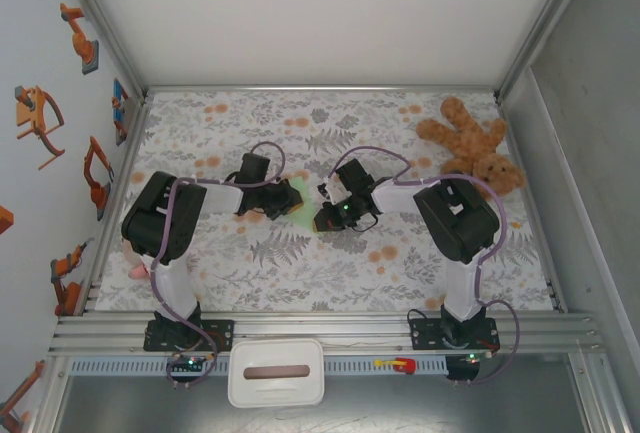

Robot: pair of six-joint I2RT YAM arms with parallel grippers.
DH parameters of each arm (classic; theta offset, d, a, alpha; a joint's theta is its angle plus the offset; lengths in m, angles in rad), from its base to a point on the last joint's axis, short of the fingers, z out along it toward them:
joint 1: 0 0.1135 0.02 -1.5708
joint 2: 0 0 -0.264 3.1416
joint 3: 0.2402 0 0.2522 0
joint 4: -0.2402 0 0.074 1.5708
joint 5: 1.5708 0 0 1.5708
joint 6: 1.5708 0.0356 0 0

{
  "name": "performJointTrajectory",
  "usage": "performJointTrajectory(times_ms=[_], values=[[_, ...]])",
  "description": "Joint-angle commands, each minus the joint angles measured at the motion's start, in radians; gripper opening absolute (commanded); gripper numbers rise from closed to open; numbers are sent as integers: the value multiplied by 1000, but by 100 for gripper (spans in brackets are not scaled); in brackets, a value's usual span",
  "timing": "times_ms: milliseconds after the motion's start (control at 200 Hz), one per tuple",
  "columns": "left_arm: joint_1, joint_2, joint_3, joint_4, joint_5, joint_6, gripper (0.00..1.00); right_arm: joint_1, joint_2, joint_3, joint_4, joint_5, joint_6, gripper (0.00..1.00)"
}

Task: Fold a paper plane with a square sheet of paper (pick it up from the middle)
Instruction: Fourth fold the wing at the center of the table.

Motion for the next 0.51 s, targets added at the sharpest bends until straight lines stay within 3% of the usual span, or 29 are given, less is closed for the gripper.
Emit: performJointTrajectory(times_ms=[0,215,501], values=[[9,46,5,-66,-47,26,10,2,4,-1,-53,55,21,3],[5,55,8,-95,-56,16,10,4,-57,32,149,17,175,4],[3,66,31,-147,-62,25,10,26,22,109,88,95,139,2]])
